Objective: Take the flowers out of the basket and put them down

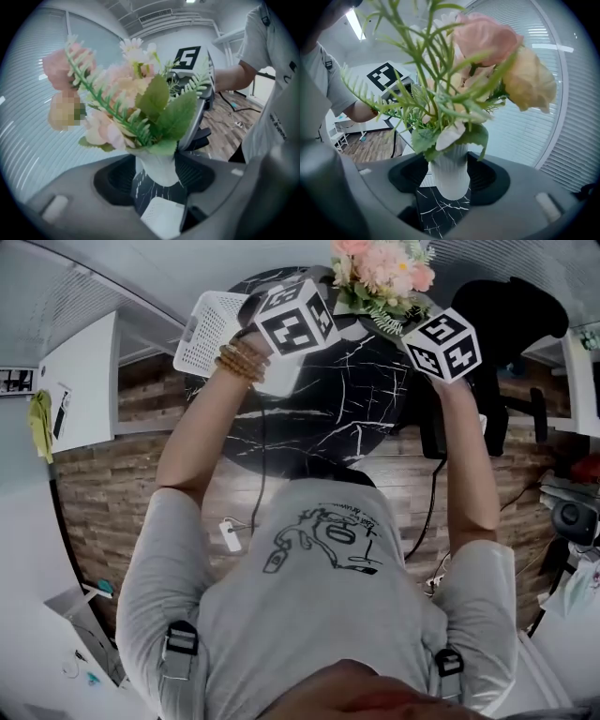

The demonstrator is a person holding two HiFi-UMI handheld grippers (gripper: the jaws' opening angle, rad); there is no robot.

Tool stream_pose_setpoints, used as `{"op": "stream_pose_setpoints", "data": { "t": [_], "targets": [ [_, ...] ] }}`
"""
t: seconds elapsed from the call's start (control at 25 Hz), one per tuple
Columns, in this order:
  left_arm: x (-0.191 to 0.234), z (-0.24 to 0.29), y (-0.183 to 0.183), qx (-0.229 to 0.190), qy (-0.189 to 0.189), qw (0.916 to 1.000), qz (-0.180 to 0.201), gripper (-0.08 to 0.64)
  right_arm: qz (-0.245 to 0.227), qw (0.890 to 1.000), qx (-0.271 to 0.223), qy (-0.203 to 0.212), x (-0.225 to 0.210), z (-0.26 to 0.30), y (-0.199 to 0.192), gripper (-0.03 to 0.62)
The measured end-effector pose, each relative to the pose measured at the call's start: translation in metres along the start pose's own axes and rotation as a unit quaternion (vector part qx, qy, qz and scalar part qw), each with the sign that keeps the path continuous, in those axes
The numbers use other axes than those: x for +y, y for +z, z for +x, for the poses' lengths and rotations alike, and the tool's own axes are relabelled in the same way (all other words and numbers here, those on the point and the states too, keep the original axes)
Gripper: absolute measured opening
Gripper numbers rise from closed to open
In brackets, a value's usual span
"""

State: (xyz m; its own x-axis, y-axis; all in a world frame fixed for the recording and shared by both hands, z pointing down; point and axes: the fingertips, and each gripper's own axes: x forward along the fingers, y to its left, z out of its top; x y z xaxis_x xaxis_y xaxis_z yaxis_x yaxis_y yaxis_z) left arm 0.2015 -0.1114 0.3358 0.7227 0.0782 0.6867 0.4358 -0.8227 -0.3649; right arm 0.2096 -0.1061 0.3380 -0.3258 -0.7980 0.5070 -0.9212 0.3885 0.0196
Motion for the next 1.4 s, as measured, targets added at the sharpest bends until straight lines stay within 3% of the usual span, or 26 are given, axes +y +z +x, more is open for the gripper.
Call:
{"op": "stream_pose_setpoints", "data": {
  "t": [0.52,1.4],
  "targets": [
    [-0.018,0.042,0.040,-0.009,-0.022,0.9996,0.014,0.262,0.020,1.000,0.008,-0.019,-0.024,-0.042,-0.037,0.267],
    [-0.062,0.106,-0.014,0.016,-0.041,0.9990,-0.010,0.262,0.040,0.998,0.047,0.009,-0.016,-0.002,-0.123,0.265]
  ]
}}
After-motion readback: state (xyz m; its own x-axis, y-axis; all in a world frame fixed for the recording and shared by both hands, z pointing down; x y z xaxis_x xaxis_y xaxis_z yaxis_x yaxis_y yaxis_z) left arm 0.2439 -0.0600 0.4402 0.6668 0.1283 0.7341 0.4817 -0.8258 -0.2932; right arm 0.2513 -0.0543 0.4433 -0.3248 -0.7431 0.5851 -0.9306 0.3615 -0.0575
